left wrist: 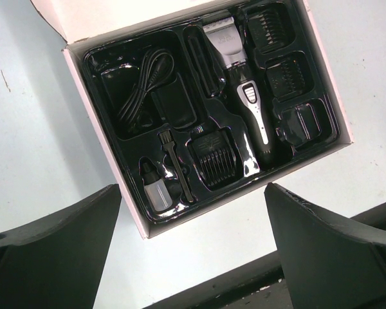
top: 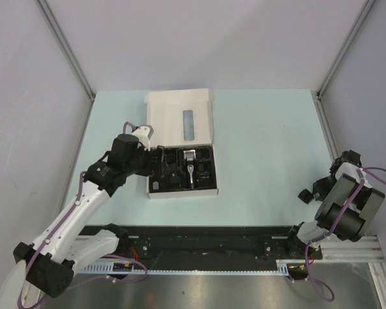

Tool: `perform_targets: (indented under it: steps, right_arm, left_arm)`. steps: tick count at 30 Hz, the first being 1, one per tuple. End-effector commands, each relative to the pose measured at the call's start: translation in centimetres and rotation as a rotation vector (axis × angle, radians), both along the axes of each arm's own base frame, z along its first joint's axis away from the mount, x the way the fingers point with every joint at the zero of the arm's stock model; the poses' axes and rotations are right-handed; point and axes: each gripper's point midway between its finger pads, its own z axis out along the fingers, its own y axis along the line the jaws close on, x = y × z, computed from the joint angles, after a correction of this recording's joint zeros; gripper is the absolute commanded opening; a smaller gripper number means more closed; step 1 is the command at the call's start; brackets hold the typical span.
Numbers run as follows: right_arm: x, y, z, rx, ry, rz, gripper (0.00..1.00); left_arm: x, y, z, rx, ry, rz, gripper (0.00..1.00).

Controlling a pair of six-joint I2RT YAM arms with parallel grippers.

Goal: Sort the hair-cutting tools

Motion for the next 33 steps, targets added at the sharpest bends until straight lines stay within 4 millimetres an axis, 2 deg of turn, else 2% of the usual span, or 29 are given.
perform_targets:
  steps: [1,8,9,11,13,15,16,18,19,21,24,27,30,33]
  right_arm:
    - [0.4,2.5,0.1,0.028,-0.05,-0.003,0.35]
    - [2.4,8.3,0.7,0.095,-0.123,0.051,0.34]
    - [3.0,10.2,0.8,0.112,-0.132,0.075,0.34]
    - [3.5,12.1,0.7,0.132,-0.137,0.097,0.34]
    - [4.2,15.4,0.7,0.16,-0.146,0.135,0.34]
    - [4.3,17.4,0.4,0.178,-0.139,0.157,0.34]
    - [4.5,19.9,0.4,0.197,-0.154,0.19,0.34]
    - [4.5,22.0,0.2,0.226,-0.154,0.208,0.34]
    - [4.4,23.8,0.2,0.255,-0.157,0.223,0.34]
    - [4.4,25.1,0.1,0.269,-0.163,0.242,0.34]
    - [5.0,25.1,0.5,0.258,-0.194,0.266,0.34]
    - [6.0,23.8,1.3,0.243,-0.232,0.309,0.35]
    - [6.8,21.9,2.7,0.203,-0.271,0.344,0.36]
    - [6.2,19.0,3.3,0.127,-0.253,0.327,0.41]
  left_arm:
    - [0.2,-0.1,1.4,-0.028,-0.039,-0.009,1.0]
    - [0.1,-0.1,1.4,-0.028,-0.039,-0.017,1.0]
    - [0.1,-0.1,1.4,-0.027,-0.04,-0.016,1.0]
    - [-0.1,-0.2,1.4,-0.032,-0.04,-0.021,1.0]
    - [-0.2,-0.3,1.2,-0.037,-0.034,-0.023,1.0]
    - [-0.3,-0.4,1.3,-0.046,-0.031,-0.025,1.0]
    - [-0.4,-0.4,1.2,-0.049,-0.027,-0.028,1.0]
    - [-0.6,-0.5,1.3,-0.059,-0.027,-0.03,1.0]
    - [-0.6,-0.5,1.3,-0.063,-0.027,-0.032,1.0]
    - [-0.8,-0.7,1.5,-0.072,-0.029,-0.04,1.0]
    - [-1.0,-0.8,1.7,-0.085,-0.031,-0.044,1.0]
    - [-1.3,-1.1,1.9,-0.105,-0.033,-0.057,1.0]
    - [-1.7,-1.4,1.8,-0.126,-0.02,-0.064,1.0]
    - [-2.2,-1.7,1.6,-0.149,-0.002,-0.079,1.0]
